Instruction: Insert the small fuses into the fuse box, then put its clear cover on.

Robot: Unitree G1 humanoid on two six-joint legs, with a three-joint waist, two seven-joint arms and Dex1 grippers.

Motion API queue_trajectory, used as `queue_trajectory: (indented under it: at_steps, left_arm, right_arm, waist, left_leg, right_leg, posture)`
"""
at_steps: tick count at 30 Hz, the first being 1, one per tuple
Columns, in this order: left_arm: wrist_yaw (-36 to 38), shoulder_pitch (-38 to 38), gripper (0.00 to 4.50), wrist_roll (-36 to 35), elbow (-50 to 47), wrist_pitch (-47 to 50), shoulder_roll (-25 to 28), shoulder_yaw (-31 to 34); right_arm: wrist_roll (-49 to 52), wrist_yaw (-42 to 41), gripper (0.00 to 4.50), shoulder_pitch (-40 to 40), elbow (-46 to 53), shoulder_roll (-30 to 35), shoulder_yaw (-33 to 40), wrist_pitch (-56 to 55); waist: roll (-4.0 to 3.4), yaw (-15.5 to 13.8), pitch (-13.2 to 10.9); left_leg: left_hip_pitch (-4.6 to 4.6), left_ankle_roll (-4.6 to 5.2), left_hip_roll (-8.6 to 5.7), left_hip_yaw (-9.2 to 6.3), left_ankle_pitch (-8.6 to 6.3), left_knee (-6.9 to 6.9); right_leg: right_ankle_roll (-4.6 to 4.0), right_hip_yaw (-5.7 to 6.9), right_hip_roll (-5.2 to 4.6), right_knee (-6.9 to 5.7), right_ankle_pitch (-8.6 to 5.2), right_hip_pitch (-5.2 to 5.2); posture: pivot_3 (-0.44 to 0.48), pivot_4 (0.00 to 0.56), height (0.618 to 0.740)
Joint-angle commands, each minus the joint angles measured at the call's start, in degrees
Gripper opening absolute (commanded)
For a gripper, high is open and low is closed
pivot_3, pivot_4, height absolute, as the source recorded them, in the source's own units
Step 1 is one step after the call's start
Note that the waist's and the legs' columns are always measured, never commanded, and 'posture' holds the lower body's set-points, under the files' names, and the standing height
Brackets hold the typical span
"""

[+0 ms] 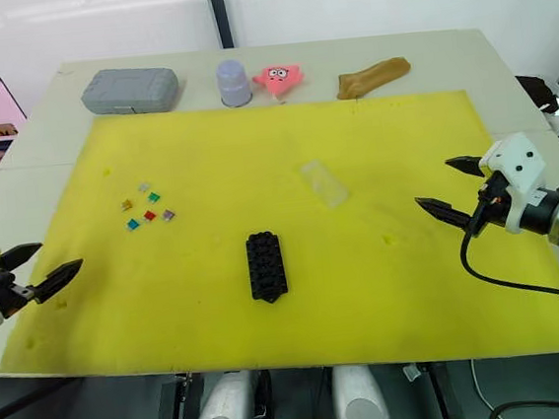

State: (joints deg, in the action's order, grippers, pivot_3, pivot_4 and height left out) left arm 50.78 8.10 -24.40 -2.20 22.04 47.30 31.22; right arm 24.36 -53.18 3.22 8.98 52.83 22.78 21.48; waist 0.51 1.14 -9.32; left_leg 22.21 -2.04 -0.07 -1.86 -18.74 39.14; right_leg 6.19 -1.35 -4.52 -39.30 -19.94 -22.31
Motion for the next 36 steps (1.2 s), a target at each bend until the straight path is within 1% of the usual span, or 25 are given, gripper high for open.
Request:
queue_trajectory:
  at_steps: [1,6,8,10,14,16,17,18,19,20,22,24,26,27,30,34,36]
  left_arm:
    - [0.7,0.6,4.5,-0.3,-1.7,0.1,1.0,0.2]
    - [1.4,0.4,4.5,-2.1,-1.9,2.3,0.9,0.2]
    - [5.9,0.5,4.5,-8.8,-4.7,10.1,2.9,0.8]
    - [7.0,-1.5,4.5,-13.7,-4.3,17.2,4.7,2.1]
    - [2.9,-6.7,4.5,-19.5,-1.9,26.1,4.6,4.3]
    - [2.4,-8.4,4.5,-24.8,-1.5,35.2,5.2,4.2]
    - [2.3,-8.9,4.5,-26.3,-1.3,38.1,5.6,4.1]
    - [1.0,-10.3,4.5,-27.7,-0.1,41.6,5.7,4.0]
    - [-0.4,-13.8,4.5,-28.6,3.3,46.1,6.1,3.4]
    - [-1.4,-16.3,4.5,-29.4,5.8,49.4,6.5,2.8]
    - [-2.0,-19.3,4.5,-29.3,8.1,52.4,7.3,1.4]
    - [-2.1,-22.0,4.5,-29.7,9.6,54.6,7.0,0.6]
    - [-3.2,-26.6,4.5,-31.0,13.9,58.9,6.4,1.0]
    - [-3.7,-28.3,4.5,-31.3,15.6,60.4,6.2,1.4]
    - [-6.1,-33.4,4.5,-30.1,22.5,62.3,5.2,2.2]
    - [-6.5,-36.3,4.5,-29.8,27.1,63.1,4.7,2.6]
    - [-4.5,-36.1,4.5,-30.2,28.4,62.6,4.8,2.2]
  right_arm:
    - [0.3,0.4,4.46,0.6,2.3,0.4,1.0,-0.2]
    - [-0.1,0.2,4.46,1.1,2.6,0.8,0.6,-0.4]
    - [-1.0,0.7,4.46,3.4,4.1,1.3,-1.4,-0.2]
    - [-0.3,1.2,4.46,6.0,4.7,1.5,-2.5,1.8]
    - [2.5,0.0,4.46,9.0,7.4,1.7,-3.8,5.6]
    - [7.1,-1.3,4.46,13.2,10.9,0.8,-6.3,9.2]
    - [9.0,-1.7,4.46,14.9,12.1,0.4,-7.3,10.7]
    - [11.1,-1.9,4.46,16.9,13.4,-0.3,-8.4,12.4]
    - [13.6,-2.0,4.46,20.6,14.7,-2.6,-11.3,13.9]
    - [15.2,-2.0,4.46,23.2,15.6,-4.3,-13.6,15.0]
    - [16.4,-2.4,4.46,26.5,16.5,-6.6,-16.7,16.4]
    - [15.3,-3.0,4.46,28.9,16.2,-8.5,-20.1,16.0]
    - [13.3,-3.0,4.46,30.8,14.6,-10.4,-23.2,14.3]
    - [12.4,-3.0,4.46,31.2,14.0,-11.0,-24.0,13.7]
    - [9.1,-2.1,4.46,32.7,12.3,-13.6,-27.4,11.7]
    - [6.7,-2.3,4.46,33.8,12.3,-15.3,-29.8,10.2]
    - [5.9,-1.9,4.46,34.5,12.7,-16.4,-30.9,10.1]
  waist:
    - [0.0,-0.1,0.0]
    - [0.0,-0.2,0.0]
    - [0.0,0.0,0.0]
    - [0.0,0.0,0.0]
    - [-0.01,-0.1,0.0]
    - [-0.01,0.0,0.0]
    - [-0.01,0.2,0.0]
    - [0.0,0.4,0.0]
    - [0.0,0.4,0.0]
    - [0.0,0.3,0.0]
    - [0.01,0.4,0.0]
    - [0.01,0.5,0.0]
    - [0.04,0.4,0.0]
    - [0.07,0.4,0.0]
    - [0.11,0.5,0.0]
    - [0.11,1.3,0.0]
    - [0.11,1.6,0.0]
  left_leg:
    - [0.0,0.0,0.0,0.0,0.0,0.0]
    - [0.0,0.0,-0.01,0.0,0.0,0.0]
    - [0.0,0.0,-0.01,0.0,0.0,0.01]
    - [0.0,0.0,0.0,0.0,0.0,0.02]
    - [0.0,0.0,0.0,-0.05,0.0,0.01]
    - [0.01,0.02,-0.03,-0.04,-0.01,0.01]
    - [0.01,0.02,-0.06,-0.03,-0.01,0.01]
    - [0.02,0.02,-0.05,-0.02,-0.01,0.02]
    - [0.02,0.02,-0.03,-0.05,-0.01,0.02]
    - [0.02,0.02,-0.02,-0.11,-0.01,0.01]
    - [0.0,-0.09,-0.02,-0.15,0.07,0.05]
    - [0.0,-0.11,-0.05,-0.2,0.07,0.04]
    - [0.02,-0.15,-0.15,-0.2,0.09,0.04]
    - [0.11,-0.38,-0.19,-0.19,0.22,0.06]
    - [0.18,-0.4,-0.22,-0.18,0.23,0.09]
    - [0.18,-0.47,-0.22,-0.18,0.27,0.09]
    - [0.18,-0.48,-0.21,-0.18,0.28,0.08]
  right_leg:
    - [0.0,0.0,0.0,0.0,0.0,0.0]
    - [0.0,0.0,-0.01,0.0,0.0,0.01]
    - [0.0,0.0,-0.01,0.0,0.0,0.01]
    - [0.0,0.0,0.0,-0.01,0.0,0.0]
    - [0.0,0.03,0.0,-0.05,0.0,0.0]
    - [0.0,0.02,-0.03,-0.02,0.0,0.0]
    - [0.0,0.02,-0.04,-0.03,0.0,-0.01]
    - [0.0,0.0,-0.04,-0.03,0.0,-0.05]
    - [0.0,0.01,-0.02,-0.04,0.0,-0.04]
    - [0.0,0.05,-0.03,-0.05,0.0,-0.03]
    - [0.0,0.09,0.03,-0.19,0.0,-0.06]
    - [0.0,0.11,0.02,-0.21,0.0,-0.07]
    - [0.0,0.14,-0.03,-0.19,0.0,-0.09]
    - [0.0,0.15,-0.04,-0.18,0.0,-0.16]
    - [0.0,0.16,-0.05,-0.19,0.0,-0.21]
    - [0.0,0.18,-0.03,-0.29,0.0,-0.29]
    - [0.0,0.18,-0.03,-0.32,0.0,-0.33]
  posture:
    - [0.0,0.15,0.74]
    - [0.0,0.15,0.74]
    - [0.0,0.15,0.74]
    - [0.0,0.15,0.74]
    - [0.0,0.15,0.74]
    - [0.0,0.15,0.74]
    - [0.0,0.15,0.74]
    - [0.0,0.15,0.74]
    - [0.0,0.15,0.74]
    - [0.0,0.15,0.74]
    - [0.0,0.15,0.74]
    - [0.0,0.15,0.74]
    - [0.0,0.15,0.74]
    - [0.0,0.15,0.74]
    - [0.0,0.15,0.74]
    - [0.0,0.15,0.74]
    - [0.0,0.15,0.74]
